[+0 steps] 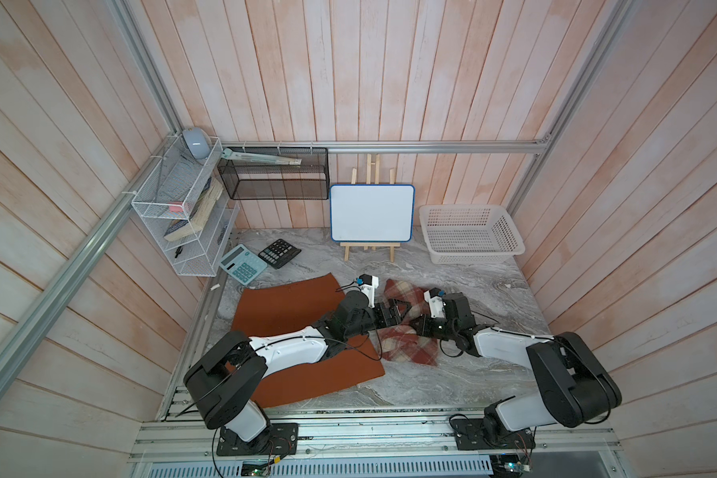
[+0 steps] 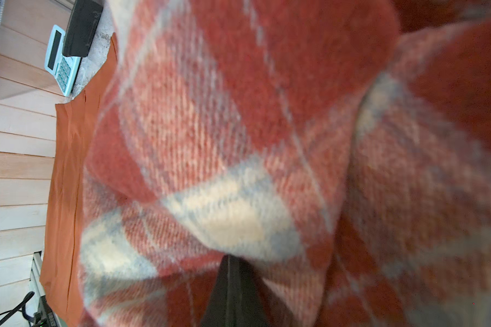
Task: Roll up the skirts
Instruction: Roll the skirt at the center of the board.
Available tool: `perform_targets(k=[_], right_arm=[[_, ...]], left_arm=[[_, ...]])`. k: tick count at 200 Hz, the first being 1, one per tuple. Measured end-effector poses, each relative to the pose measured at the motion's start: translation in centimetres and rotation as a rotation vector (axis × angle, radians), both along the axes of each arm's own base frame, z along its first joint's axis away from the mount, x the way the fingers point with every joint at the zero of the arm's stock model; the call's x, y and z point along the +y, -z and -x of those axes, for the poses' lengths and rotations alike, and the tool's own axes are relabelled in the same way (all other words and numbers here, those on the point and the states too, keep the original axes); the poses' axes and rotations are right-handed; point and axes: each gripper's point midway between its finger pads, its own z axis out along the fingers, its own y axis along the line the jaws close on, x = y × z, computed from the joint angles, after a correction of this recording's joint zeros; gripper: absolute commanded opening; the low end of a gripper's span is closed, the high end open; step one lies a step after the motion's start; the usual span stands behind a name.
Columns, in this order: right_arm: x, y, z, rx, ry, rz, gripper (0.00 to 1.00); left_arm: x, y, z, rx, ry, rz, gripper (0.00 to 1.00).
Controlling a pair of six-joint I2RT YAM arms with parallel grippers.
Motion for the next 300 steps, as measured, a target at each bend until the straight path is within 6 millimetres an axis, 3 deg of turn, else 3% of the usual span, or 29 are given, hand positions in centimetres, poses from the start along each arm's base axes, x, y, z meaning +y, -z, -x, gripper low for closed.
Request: perform_targets(k=[41,68,109,119,126,132,141,150,153,211,237,253,275,300], right_arm=[[-1.4,1.1,0.9,0.036,0.033,0.023,0.00],[-1.3,1.6,0.9,0.043,0.031,0.018,0.00],[-1.1,1.6,0.8,0.040,0.027,0.010,0.00],[-1.2,1.6,0.8,0.040,0.027,0.010,0.00],[-1.2,1.6,0.8,0.040,0.027,0.010,0.00],[-1.2,1.6,0.8,0.040,0.028,0.010,0.00],[-1.2,1.6,0.8,0.040,0.029,0.010,0.00],[-1.2,1.6,0.8,0.042,0.030,0.009,0.00],[-1.2,1.6,0.8,0.042,0.030,0.009,0.00],[-1.1,1.6,0.8,0.046,0.035,0.003,0.00],[-0.2,1.3,1.0,0.045,0.018,-0.004,0.00],[0.7,1.2,1.1,0.046,0.000,-0.004,0.05],[1.1,1.5,1.3,0.064,0.006,0.001,0.16],[1.0,1.5,1.3,0.076,0.028,-0.006,0.16]], left_arm=[[1.5,1.9,-2.5,0.053,0.020,-0.039,1.00],[3.4,4.4,-3.9,0.095,-0.002,-0.103,1.00],[1.4,7.2,-4.1,0.146,0.070,-0.148,1.00],[1.0,7.6,-3.7,0.154,0.088,-0.151,0.94],[0.6,7.8,-3.2,0.155,0.103,-0.153,0.87],[0.3,7.9,-2.9,0.152,0.115,-0.157,0.73],[-0.2,7.8,-2.4,0.146,0.128,-0.157,0.44],[-0.5,7.7,-2.1,0.139,0.137,-0.157,0.07],[-0.6,7.7,-2.1,0.137,0.141,-0.157,0.00],[-1.7,6.7,-2.1,0.133,0.152,-0.216,0.00],[-4.0,4.4,-2.3,0.107,0.177,-0.262,0.00],[-5.3,3.5,-2.1,0.097,0.197,-0.265,0.00],[-6.0,4.4,-2.0,0.117,0.208,-0.273,0.00],[-6.4,5.1,-2.3,0.134,0.197,-0.256,0.00]])
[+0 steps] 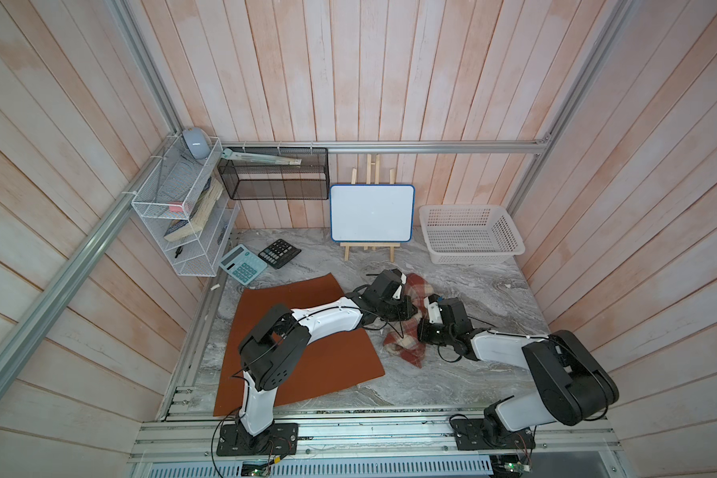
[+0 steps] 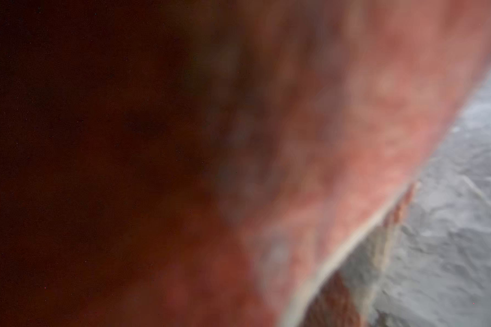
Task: Roll up the skirts
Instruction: Roll the skirt at the center of the board.
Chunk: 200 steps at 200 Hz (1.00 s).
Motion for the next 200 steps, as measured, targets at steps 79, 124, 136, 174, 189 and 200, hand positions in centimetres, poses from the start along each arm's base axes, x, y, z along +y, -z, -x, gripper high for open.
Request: perform_targets(k=[79,124,136,174,189,200], right_arm=[[-2.9,-3.5,0.8,-0.066,0.114,0.090,0.22],[-4.8,-6.0,1.1,-0.140,0.183,0.127,0.12],[-5.4,-6.9,1.1,-0.171,0.208,0.137,0.06],[-6.4,-10.2,1.0,-0.267,0.262,0.091,0.00],[-6.1,-11.1,1.4,-0.288,0.260,0.046,0.00],[-5.9,-11.1,1.9,-0.286,0.261,0.010,0.00]], left_arm=[[-1.4,0.5,-0.2,0.009,-0.009,0.049,0.00],[-2.6,0.4,-0.1,0.002,-0.005,0.048,0.00],[-3.2,0.5,-0.1,0.003,-0.005,0.038,0.00],[-5.2,0.5,0.2,0.005,0.005,-0.004,0.00],[-5.5,0.7,0.6,0.009,0.011,-0.020,0.00],[-5.6,0.7,0.5,0.006,0.008,-0.030,0.00]])
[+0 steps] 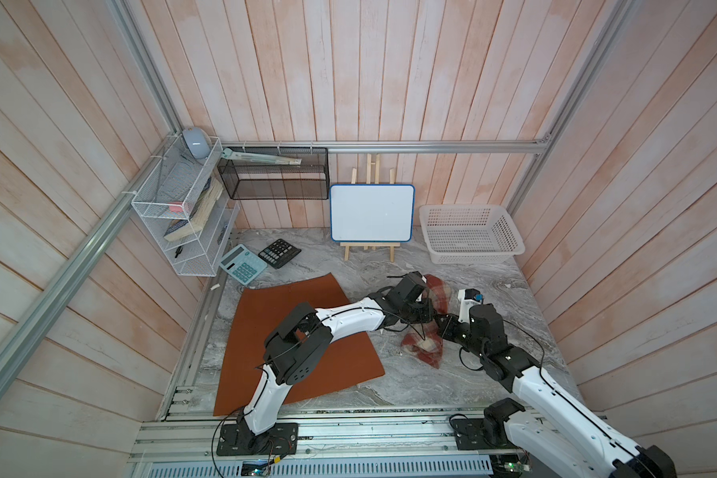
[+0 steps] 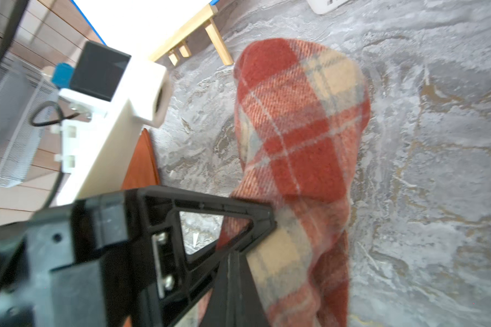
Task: Roll up the skirts
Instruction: Roll the skirt at the center of the board.
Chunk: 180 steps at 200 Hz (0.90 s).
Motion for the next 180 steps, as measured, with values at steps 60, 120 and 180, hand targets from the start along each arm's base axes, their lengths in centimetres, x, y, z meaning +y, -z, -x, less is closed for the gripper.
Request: perform_targets(k=[60,120,180], right_arm=[[-0.5,3.6,3.2,0.072,0.043,-0.077,0.00],[-1.5,7.1,3.5,0.177,0.135,-0.068,0.00],[-2.5,9.2,4.1,0.215,0.216,-0.071,0.00]], left_arm=[[-1.1,0.4,0.9,0.004,0.012,-0.019,0.00],[-2.3,1.7,1.7,0.020,0.020,0.011,0.06],[-2.9,1.3,2.1,0.043,0.031,0.092,0.41]])
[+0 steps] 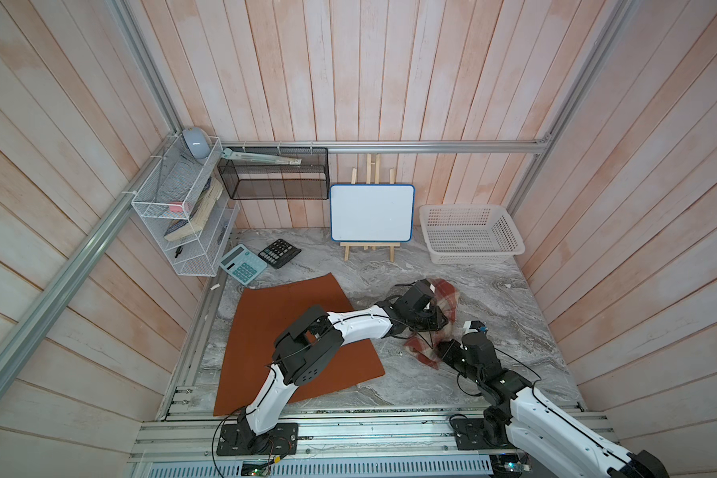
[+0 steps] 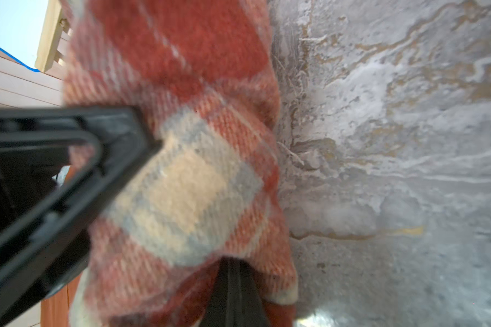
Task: Roll up the skirts
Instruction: Roll the skirt at the center of the board.
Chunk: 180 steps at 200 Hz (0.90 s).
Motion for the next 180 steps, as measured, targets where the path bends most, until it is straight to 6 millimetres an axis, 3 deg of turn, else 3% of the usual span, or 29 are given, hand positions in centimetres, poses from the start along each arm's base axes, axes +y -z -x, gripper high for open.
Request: perform_targets(k=[41,68,89,109,130,156,180], right_arm=[[-0.3,1.0,0.2,0.039,0.014,0.019,0.00],[-0.4,1.6,0.2,0.057,0.019,0.034,0.00],[-0.4,1.6,0.1,0.056,0.023,0.034,0.00],[-0.4,1.6,0.0,0.057,0.030,0.025,0.00],[-0.4,1.5,0.1,0.058,0.031,0.025,0.00],[-0.5,1.0,0.3,0.057,0.031,0.024,0.00],[-0.7,0.3,0.6,0.052,0.032,0.021,0.00]], left_arm=[[2.3,-0.7,-0.5,-0.002,-0.016,0.044,0.58],[5.3,-3.0,-2.7,-0.037,-0.069,0.070,0.59],[6.8,-4.9,-3.0,-0.066,-0.088,0.103,0.59],[6.3,-5.9,-1.8,-0.078,-0.050,0.148,0.57],[4.7,-5.4,0.1,-0.051,0.006,0.186,0.54],[2.9,-3.4,2.2,0.003,0.061,0.207,0.47],[2.3,-0.7,2.9,0.049,0.062,0.195,0.39]])
